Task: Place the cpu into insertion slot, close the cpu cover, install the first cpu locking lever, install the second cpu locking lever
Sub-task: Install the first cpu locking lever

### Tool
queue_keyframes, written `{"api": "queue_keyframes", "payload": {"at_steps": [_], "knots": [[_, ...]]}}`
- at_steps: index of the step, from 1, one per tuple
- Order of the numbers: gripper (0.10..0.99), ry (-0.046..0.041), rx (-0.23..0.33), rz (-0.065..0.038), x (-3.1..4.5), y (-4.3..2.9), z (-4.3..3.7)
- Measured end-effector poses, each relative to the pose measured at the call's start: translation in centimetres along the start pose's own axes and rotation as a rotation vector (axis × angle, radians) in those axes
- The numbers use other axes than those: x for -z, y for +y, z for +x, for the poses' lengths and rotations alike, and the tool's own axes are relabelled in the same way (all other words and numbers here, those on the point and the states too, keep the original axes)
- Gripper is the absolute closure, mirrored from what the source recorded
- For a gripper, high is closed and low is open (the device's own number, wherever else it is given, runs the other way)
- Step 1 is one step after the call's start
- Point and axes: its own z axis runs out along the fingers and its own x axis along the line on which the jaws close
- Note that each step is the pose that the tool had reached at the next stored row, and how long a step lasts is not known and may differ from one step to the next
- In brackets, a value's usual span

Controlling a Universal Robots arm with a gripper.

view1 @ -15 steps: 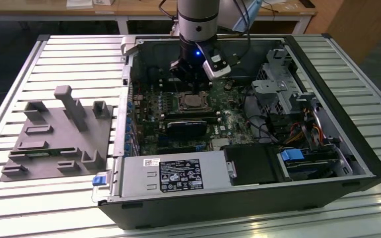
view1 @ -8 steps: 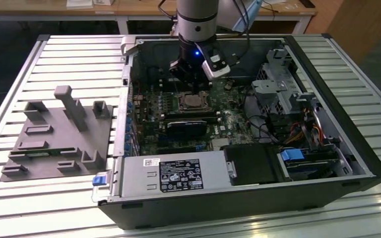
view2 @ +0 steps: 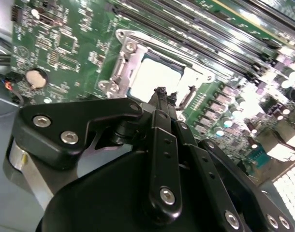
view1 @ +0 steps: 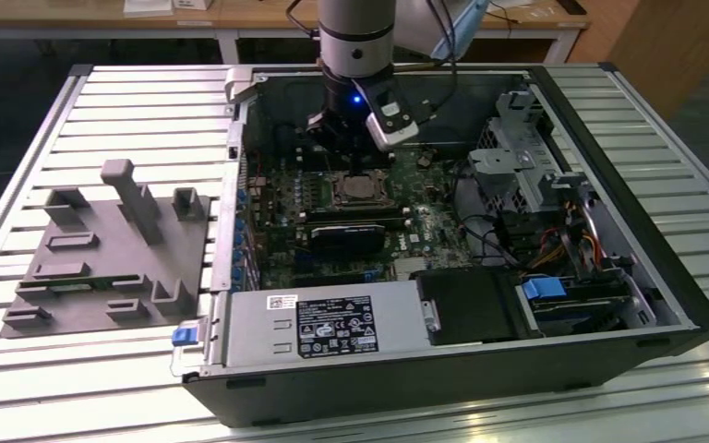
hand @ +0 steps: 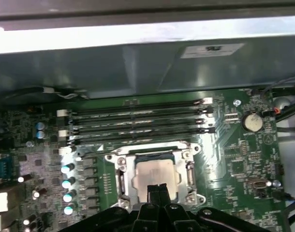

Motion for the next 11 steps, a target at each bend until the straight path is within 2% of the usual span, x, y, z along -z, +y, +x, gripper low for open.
{"api": "queue_keyframes", "payload": {"at_steps": [6, 11], "knots": [[0.984, -0.0031, -0.001, 0.0, 0.11, -0.22, 1.94], [0.984, -0.004, -0.001, -0.001, 0.19, -0.35, 3.13]]}}
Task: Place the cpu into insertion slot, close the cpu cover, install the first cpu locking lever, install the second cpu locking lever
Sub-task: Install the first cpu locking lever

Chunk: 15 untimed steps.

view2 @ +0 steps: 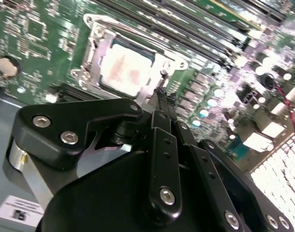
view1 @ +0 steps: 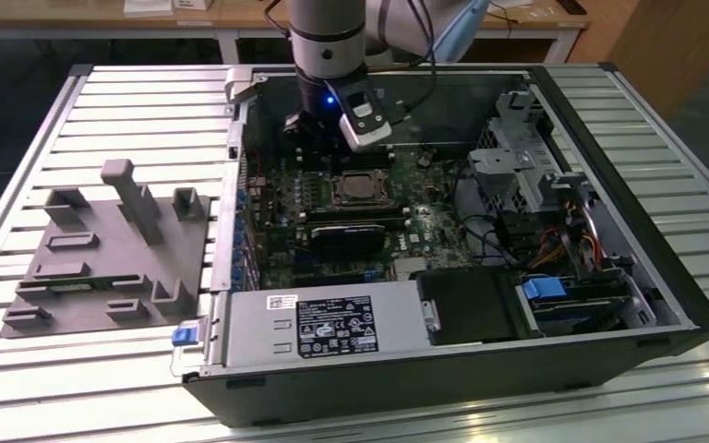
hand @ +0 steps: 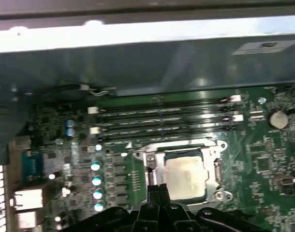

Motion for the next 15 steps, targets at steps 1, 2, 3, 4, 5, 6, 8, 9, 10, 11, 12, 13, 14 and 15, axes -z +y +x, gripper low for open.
{"api": "queue_keyframes", "payload": {"at_steps": [1, 2, 3, 4, 5, 6, 8, 9, 10, 11, 12, 13, 14, 15], "knots": [[0.984, -0.0004, 0.0, 0.0, 0.02, -0.03, 0.3], [0.984, -0.0005, 0.0, -0.001, 0.04, -0.06, 0.58], [0.984, -0.0006, 0.0, -0.002, 0.05, -0.09, 0.82], [0.984, -0.0004, 0.0, -0.003, 0.07, -0.11, 1.01], [0.984, -0.0002, 0.0, -0.005, 0.07, -0.13, 1.19], [0.984, 0.0003, -0.001, -0.009, 0.08, -0.15, 1.37], [0.984, 0.0019, -0.002, -0.025, 0.1, -0.18, 1.62], [0.984, 0.0031, -0.002, -0.035, 0.1, -0.19, 1.69], [0.984, 0.0043, -0.003, -0.047, 0.1, -0.2, 1.78], [0.984, 0.0056, -0.004, -0.058, 0.11, -0.21, 1.88], [0.984, 0.0067, -0.005, -0.067, 0.12, -0.22, 1.98], [0.984, 0.0075, -0.005, -0.074, 0.12, -0.23, 2.08], [0.984, 0.0084, -0.006, -0.082, 0.13, -0.25, 2.18], [0.984, 0.0095, -0.006, -0.092, 0.13, -0.26, 2.26]]}}
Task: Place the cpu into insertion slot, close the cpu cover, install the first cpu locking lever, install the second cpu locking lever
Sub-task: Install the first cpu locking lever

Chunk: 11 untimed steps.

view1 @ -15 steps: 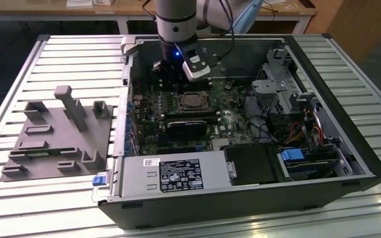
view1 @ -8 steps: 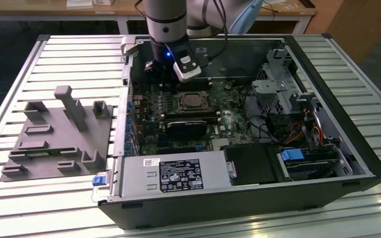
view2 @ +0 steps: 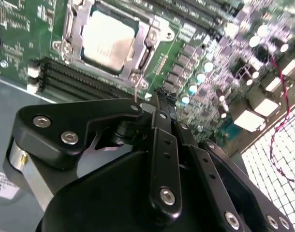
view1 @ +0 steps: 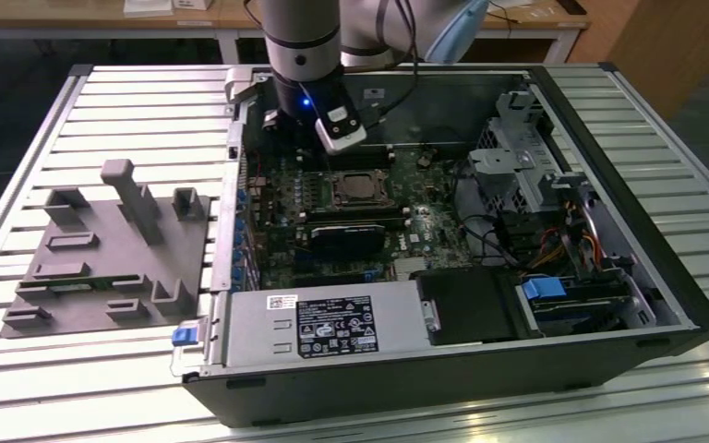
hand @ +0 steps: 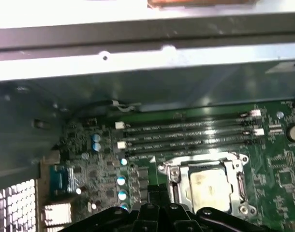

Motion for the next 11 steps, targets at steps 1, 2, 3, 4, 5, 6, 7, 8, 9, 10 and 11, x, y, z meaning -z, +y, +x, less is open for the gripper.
{"api": "queue_keyframes", "payload": {"at_steps": [1, 2, 3, 4, 5, 6, 7, 8, 9, 10, 11], "knots": [[0.984, 0.0015, -0.001, -0.013, 0.0, -0.01, 0.07], [0.984, 0.0031, -0.002, -0.027, -0.01, -0.02, 0.14], [0.984, 0.0047, -0.003, -0.042, -0.01, -0.03, 0.22], [0.984, 0.0062, -0.004, -0.056, -0.02, -0.04, 0.28], [0.984, 0.0079, -0.005, -0.071, -0.02, -0.04, 0.33], [0.984, 0.0099, -0.007, -0.087, -0.03, -0.05, 0.36], [0.984, 0.0116, -0.008, -0.105, -0.05, -0.05, 0.37], [0.984, 0.0136, -0.009, -0.122, -0.06, -0.06, 0.38], [0.984, 0.0151, -0.01, -0.134, -0.06, -0.06, 0.38], [0.984, 0.0155, -0.01, -0.138, -0.06, -0.06, 0.39], [0.984, 0.0154, -0.01, -0.138, -0.07, -0.06, 0.39]]}}
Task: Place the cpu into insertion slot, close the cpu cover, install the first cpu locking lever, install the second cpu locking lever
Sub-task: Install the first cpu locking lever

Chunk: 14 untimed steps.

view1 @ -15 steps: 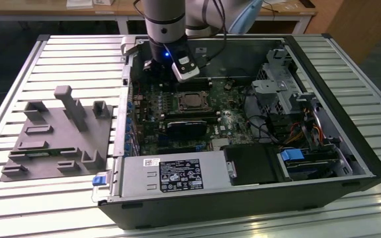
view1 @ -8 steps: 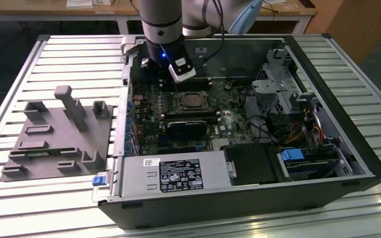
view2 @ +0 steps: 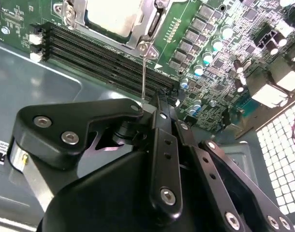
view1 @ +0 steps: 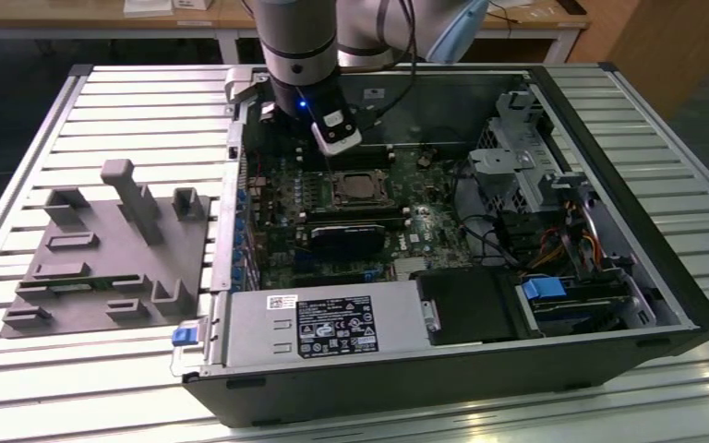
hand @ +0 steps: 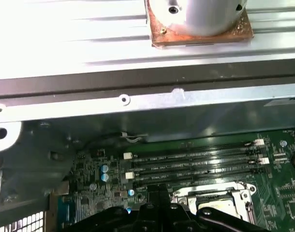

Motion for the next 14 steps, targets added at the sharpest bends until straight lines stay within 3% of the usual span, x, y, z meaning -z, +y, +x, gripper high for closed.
{"api": "queue_keyframes", "payload": {"at_steps": [5, 14], "knots": [[0.984, 0.0001, 0.0, 0.0, -0.05, 0.05, -0.5], [0.984, 0.0, 0.0, 0.0, -0.26, 0.29, -2.82]]}}
